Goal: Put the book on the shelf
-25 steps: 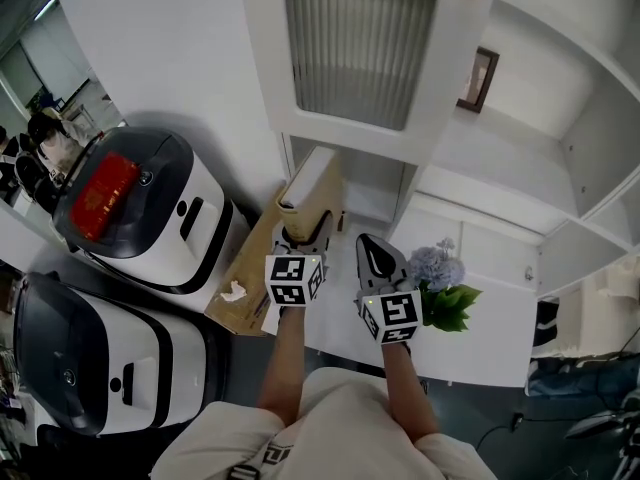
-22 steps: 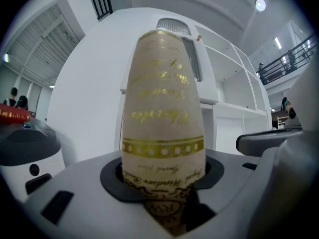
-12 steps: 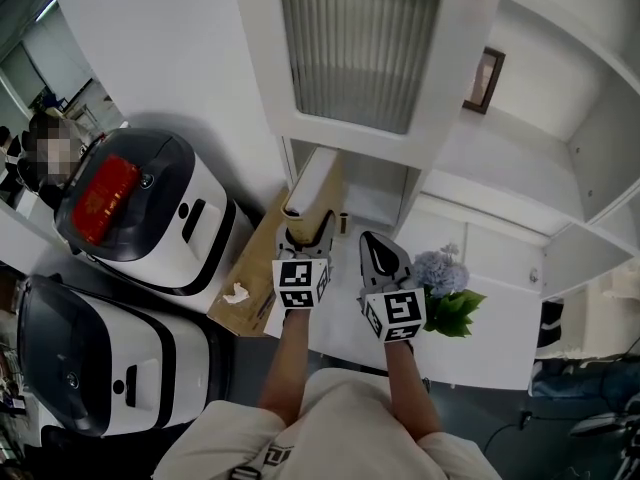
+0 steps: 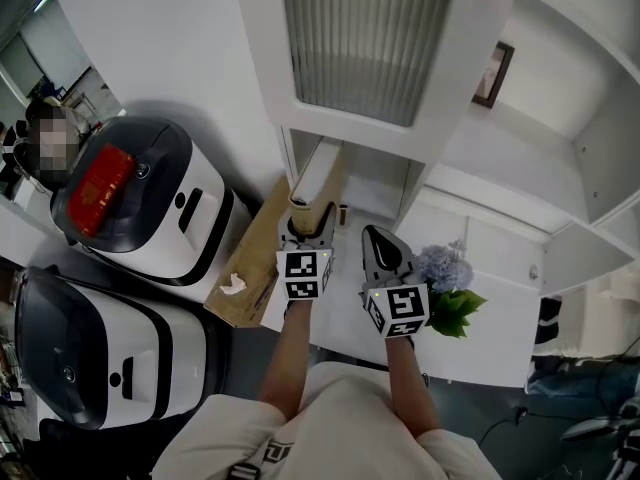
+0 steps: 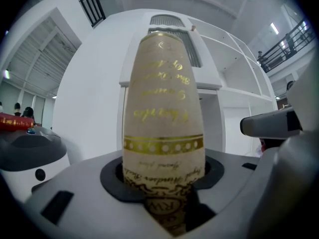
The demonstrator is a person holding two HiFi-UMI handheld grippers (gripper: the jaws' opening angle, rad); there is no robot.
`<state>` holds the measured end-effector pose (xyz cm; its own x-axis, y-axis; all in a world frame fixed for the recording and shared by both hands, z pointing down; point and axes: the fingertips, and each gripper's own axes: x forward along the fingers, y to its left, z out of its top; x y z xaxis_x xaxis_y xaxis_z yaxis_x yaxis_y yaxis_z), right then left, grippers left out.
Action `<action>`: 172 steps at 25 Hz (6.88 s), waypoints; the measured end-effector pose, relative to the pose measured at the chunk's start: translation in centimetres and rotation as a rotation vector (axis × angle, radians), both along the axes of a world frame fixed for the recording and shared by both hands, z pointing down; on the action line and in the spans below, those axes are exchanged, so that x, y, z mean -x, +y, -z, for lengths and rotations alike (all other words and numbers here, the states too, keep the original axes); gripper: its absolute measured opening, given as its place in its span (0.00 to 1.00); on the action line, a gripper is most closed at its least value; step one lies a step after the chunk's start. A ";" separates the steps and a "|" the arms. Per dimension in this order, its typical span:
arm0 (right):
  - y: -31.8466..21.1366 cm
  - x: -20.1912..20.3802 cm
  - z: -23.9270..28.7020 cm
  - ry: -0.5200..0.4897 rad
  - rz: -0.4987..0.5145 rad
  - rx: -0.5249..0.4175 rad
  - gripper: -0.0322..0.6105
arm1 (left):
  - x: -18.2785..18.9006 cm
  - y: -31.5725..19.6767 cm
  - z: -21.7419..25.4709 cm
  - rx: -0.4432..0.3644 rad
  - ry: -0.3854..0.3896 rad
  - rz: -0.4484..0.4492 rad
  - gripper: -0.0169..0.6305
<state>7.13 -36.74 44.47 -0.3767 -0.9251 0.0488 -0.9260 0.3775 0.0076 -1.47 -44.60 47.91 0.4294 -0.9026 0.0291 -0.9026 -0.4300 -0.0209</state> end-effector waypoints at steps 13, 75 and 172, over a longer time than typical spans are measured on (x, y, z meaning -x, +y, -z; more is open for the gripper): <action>-0.1 -1.4 0.3 -0.006 -0.005 -0.007 0.09 | -0.8 -0.1 1.4 0.027 0.030 -0.015 0.39; 0.3 -2.4 0.4 -0.040 0.018 0.035 0.09 | -6.1 -17.4 0.6 0.165 0.421 0.014 0.39; 17.7 2.5 -2.4 -0.072 -0.135 0.088 0.09 | 9.1 24.8 3.9 -0.065 0.148 -0.123 0.05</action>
<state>4.66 -19.04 46.83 -0.2551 -0.9607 0.1094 -0.9652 0.2462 -0.0884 -10.54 -19.75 44.01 0.5321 -0.8409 -0.0988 -0.8384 -0.5396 0.0767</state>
